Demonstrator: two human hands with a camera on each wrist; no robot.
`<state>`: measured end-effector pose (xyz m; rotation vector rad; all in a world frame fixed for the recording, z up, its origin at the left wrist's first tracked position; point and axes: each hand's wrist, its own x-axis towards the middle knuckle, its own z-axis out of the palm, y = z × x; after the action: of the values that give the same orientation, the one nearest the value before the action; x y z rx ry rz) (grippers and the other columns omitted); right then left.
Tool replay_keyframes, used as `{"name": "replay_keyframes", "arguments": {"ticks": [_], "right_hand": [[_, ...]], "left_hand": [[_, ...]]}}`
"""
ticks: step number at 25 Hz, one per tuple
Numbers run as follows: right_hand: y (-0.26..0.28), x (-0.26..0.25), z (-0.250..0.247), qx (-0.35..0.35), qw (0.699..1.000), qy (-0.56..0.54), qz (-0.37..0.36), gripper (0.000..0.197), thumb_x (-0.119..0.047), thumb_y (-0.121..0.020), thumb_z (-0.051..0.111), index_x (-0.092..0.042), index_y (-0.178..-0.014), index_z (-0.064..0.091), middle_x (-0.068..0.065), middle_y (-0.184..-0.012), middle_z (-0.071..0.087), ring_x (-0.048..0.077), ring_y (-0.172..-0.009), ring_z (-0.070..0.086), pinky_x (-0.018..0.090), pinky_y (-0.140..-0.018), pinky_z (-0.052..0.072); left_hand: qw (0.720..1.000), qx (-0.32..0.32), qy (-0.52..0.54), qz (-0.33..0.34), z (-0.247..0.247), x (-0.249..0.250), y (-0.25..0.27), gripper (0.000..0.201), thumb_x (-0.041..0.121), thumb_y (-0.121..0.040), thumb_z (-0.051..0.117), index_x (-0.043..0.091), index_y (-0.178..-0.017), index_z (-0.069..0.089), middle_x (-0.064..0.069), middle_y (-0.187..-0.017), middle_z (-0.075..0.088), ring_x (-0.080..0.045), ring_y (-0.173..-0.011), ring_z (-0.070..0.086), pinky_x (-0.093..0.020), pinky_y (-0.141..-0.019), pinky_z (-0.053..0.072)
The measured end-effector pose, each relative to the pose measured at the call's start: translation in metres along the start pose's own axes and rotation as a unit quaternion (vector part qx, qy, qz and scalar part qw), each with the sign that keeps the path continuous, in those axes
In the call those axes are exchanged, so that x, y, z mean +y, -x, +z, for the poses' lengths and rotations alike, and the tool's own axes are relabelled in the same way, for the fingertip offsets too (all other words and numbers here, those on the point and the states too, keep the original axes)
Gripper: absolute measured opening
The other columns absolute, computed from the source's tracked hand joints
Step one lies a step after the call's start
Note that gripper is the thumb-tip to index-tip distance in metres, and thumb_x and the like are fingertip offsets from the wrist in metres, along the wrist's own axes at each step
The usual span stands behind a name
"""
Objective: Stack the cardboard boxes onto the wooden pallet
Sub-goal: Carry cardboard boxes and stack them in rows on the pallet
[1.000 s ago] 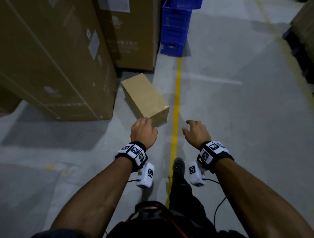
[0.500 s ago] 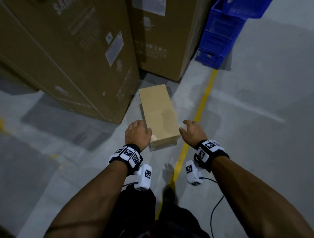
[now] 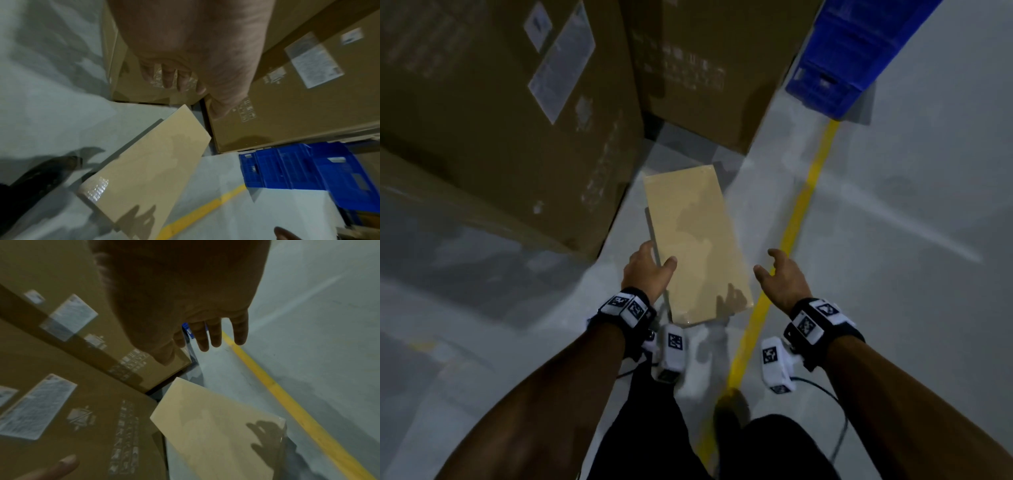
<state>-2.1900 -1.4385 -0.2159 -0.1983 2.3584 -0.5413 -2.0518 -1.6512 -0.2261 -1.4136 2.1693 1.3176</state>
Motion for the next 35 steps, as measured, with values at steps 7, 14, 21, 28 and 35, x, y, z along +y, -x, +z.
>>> {"name": "replay_keyframes", "arguments": {"ticks": [7,14,21,28,35], "right_hand": [[-0.149,0.027,0.075,-0.047,0.997,-0.051,0.028,0.074,-0.04,-0.095,0.064,-0.024,-0.155,0.024,0.018,-0.151,0.04,0.036,-0.136,0.043,0.052,-0.106,0.043],[-0.27,0.08,0.145,-0.068,0.993,-0.082,0.046,0.095,-0.044,-0.089,0.071,-0.027,-0.159,0.009,0.016,-0.16,0.026,0.04,-0.141,0.034,0.055,-0.113,0.035],[-0.282,0.107,0.2,-0.045,0.984,-0.16,0.066,0.095,-0.049,-0.077,0.073,-0.027,-0.153,0.021,0.016,-0.143,0.048,0.039,-0.126,0.051,0.054,-0.104,0.046],[-0.263,0.128,0.2,-0.011,0.96,-0.264,0.09,0.07,-0.027,-0.09,0.073,-0.018,-0.145,0.03,-0.001,-0.127,0.051,0.028,-0.12,0.052,0.042,-0.103,0.046],[-0.282,0.172,0.162,-0.061,0.961,-0.223,0.152,0.083,-0.042,-0.096,0.062,-0.022,-0.16,0.012,0.014,-0.156,0.035,0.04,-0.138,0.04,0.051,-0.11,0.04]], "left_hand": [[0.996,0.02,0.068,-0.05,0.066,-0.045,-0.13,0.076,0.04,-0.091,0.066,0.023,-0.154,0.027,-0.013,-0.155,0.033,-0.034,-0.138,0.038,-0.044,-0.107,0.04],[0.994,0.064,0.088,-0.017,0.137,-0.083,-0.221,0.085,0.029,-0.09,0.071,0.014,-0.156,0.02,-0.007,-0.161,0.025,-0.019,-0.144,0.031,-0.013,-0.097,0.026],[0.992,0.006,0.092,-0.091,0.173,-0.111,-0.256,0.122,0.025,-0.077,0.084,0.01,-0.157,-0.008,-0.011,-0.165,0.01,-0.028,-0.15,0.016,-0.038,-0.12,0.023],[0.996,0.035,-0.065,-0.042,0.178,-0.083,-0.238,0.109,0.038,-0.081,0.076,0.018,-0.158,0.001,-0.004,-0.159,0.024,-0.038,-0.138,0.03,-0.05,-0.109,0.033],[0.99,0.025,-0.117,0.068,0.21,-0.019,-0.203,0.088,0.037,-0.086,0.072,0.027,-0.156,0.019,0.0,-0.157,0.024,-0.029,-0.138,0.028,-0.047,-0.101,0.04]]}}
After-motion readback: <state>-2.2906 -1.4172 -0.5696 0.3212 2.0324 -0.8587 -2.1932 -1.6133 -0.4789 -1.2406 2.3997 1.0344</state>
